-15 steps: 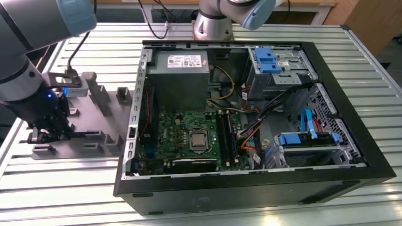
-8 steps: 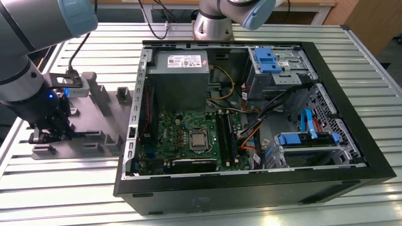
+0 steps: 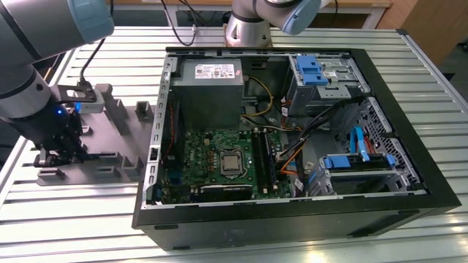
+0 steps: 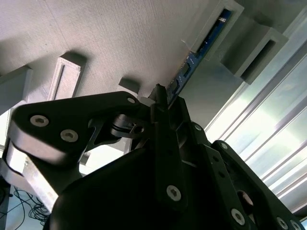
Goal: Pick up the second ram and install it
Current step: 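Pick up the second ram and move it above second insertion slot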
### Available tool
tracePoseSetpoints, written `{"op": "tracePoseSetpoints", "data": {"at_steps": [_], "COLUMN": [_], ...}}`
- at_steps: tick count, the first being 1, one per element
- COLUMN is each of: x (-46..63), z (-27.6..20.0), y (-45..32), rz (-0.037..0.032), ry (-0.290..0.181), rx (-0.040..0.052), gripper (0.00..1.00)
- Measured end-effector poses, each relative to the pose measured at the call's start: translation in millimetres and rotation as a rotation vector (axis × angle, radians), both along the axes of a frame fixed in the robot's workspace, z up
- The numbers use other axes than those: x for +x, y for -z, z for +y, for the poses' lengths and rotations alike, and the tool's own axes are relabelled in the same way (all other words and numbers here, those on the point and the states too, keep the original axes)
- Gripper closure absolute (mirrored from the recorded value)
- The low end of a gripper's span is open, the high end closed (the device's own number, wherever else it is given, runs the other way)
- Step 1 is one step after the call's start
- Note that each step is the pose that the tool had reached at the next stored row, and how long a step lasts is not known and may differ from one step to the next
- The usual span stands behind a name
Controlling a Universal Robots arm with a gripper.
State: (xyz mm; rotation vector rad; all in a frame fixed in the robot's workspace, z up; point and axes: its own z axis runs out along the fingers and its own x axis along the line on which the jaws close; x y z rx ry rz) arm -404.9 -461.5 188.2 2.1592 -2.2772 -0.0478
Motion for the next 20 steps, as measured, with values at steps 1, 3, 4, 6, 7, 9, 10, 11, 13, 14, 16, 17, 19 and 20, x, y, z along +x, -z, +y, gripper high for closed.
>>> {"op": "tracePoseSetpoints", "data": {"at_steps": [1,3,4,6,7,9,10,11,13,14,16,17,19,20], "x": [0.0,0.0,0.0,-0.1,0.0,-0.1,-0.1,-0.1,-0.1,-0.1,-0.1,-0.1,-0.1,-0.1], "z": [0.2,0.5,0.8,1.3,1.5,1.6,1.7,1.7,1.8,1.8,1.8,1.8,1.8,1.8], "y": [0.1,0.0,0.0,0.2,0.3,0.5,0.7,1.0,1.7,2.0,2.2,2.3,2.4,2.4], "rz": [-0.0001,0.0002,0.0003,0.0002,0.0002,0.0005,0.0005,0.0004,0.0003,0.0002,0.0003,0.0004,0.0004,0.0003], "ry": [0.000,0.000,0.000,0.000,0.000,0.000,0.000,0.000,0.000,0.000,0.000,0.000,0.000,0.000], "rx": [0.0000,-0.0002,-0.0002,-0.0001,-0.0001,-0.0001,-0.0001,0.0001,0.0007,0.0013,0.0020,0.0022,0.0022,0.0023], "gripper": [0.75,0.75,0.75,0.75,0.75,0.75,0.75,0.75,0.75,0.75,0.75,0.75,0.75,0.75]}}
